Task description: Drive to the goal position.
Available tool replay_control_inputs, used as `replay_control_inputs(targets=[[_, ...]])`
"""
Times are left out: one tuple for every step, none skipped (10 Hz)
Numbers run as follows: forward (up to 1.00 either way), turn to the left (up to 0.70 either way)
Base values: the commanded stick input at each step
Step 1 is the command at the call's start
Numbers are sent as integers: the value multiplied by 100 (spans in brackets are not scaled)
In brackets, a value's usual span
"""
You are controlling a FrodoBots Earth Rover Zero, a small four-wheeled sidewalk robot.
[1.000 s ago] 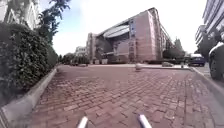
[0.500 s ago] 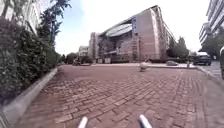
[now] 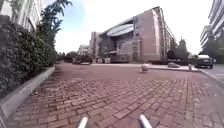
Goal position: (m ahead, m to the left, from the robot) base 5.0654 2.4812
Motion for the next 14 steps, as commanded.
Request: replay_control_inputs(targets=[[70,14],[70,14],[70,14],[70,14],[70,13],[70,4],[70,0],[70,0],[70,14],[70,14],[70,14],[70,14],[70,14],[70,14]])
